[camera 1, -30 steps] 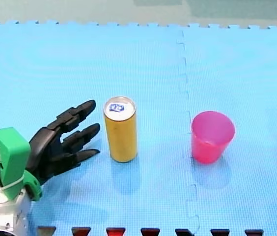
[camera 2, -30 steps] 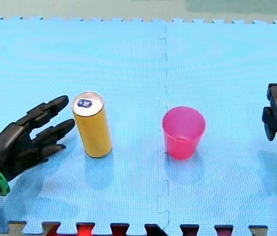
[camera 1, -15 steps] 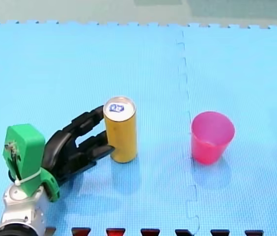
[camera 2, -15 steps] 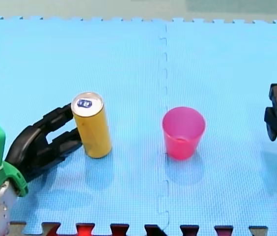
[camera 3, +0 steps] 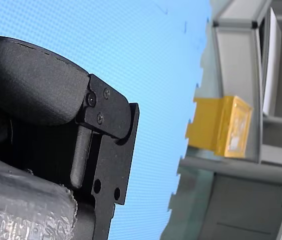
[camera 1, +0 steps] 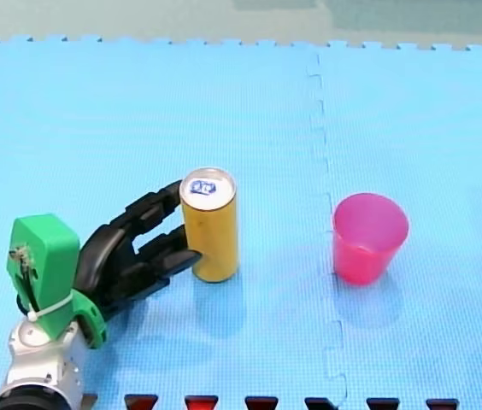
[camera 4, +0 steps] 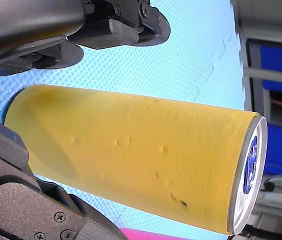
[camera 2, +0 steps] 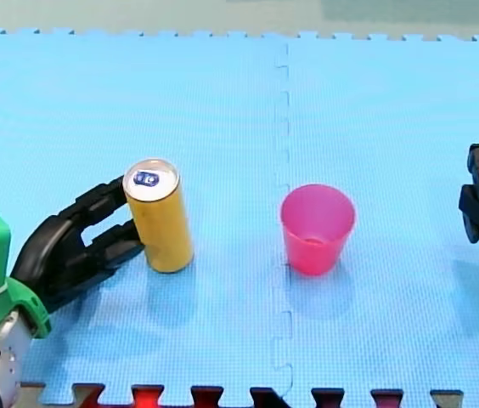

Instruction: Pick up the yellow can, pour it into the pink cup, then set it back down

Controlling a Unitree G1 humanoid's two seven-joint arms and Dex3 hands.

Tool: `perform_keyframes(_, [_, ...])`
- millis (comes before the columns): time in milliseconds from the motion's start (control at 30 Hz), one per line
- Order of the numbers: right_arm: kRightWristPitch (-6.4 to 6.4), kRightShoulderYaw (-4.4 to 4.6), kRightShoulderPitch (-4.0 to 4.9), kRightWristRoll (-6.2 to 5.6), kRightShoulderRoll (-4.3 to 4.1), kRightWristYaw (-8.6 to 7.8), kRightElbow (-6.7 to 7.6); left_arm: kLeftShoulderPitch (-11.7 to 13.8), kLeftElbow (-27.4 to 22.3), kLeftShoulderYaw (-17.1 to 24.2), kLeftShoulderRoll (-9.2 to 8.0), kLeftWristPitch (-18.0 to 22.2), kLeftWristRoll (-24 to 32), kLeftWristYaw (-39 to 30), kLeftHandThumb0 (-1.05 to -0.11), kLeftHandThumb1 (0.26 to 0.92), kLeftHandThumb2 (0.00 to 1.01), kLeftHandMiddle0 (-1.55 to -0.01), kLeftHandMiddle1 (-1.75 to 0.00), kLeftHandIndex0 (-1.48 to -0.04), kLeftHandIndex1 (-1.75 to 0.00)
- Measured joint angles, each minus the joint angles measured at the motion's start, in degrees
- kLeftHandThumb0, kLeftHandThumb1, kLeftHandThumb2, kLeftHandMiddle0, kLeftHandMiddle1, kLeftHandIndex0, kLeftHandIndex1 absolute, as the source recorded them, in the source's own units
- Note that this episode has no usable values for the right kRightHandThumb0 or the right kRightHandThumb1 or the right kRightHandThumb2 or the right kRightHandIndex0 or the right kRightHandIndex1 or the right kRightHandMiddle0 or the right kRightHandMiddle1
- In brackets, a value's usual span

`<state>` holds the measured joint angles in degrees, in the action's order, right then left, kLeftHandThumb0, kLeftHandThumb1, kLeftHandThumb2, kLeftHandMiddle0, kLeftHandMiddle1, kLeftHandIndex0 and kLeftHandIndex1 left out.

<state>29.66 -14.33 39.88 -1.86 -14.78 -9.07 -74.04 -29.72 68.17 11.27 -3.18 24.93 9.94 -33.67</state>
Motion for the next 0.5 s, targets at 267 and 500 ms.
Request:
perform_keyframes(267, [-0.07,-0.05,0.05,-0.03,-0.04,0.03,0.01,-0.4,0.3,-0.4,0.75,2.8,-1.4,3.0,-0.922,0.687,0.01,-0.37,-0.01,-0.33,0.00])
perform_keyframes(500, [-0.07,0.00,0.06,-0.03,0.00,0.26,0.12,0.0,0.0,-1.4,2.75,7.7,-3.4,8.0,-0.981,0.704,0.01,-0.41,-0.02,-0.36,-0.01])
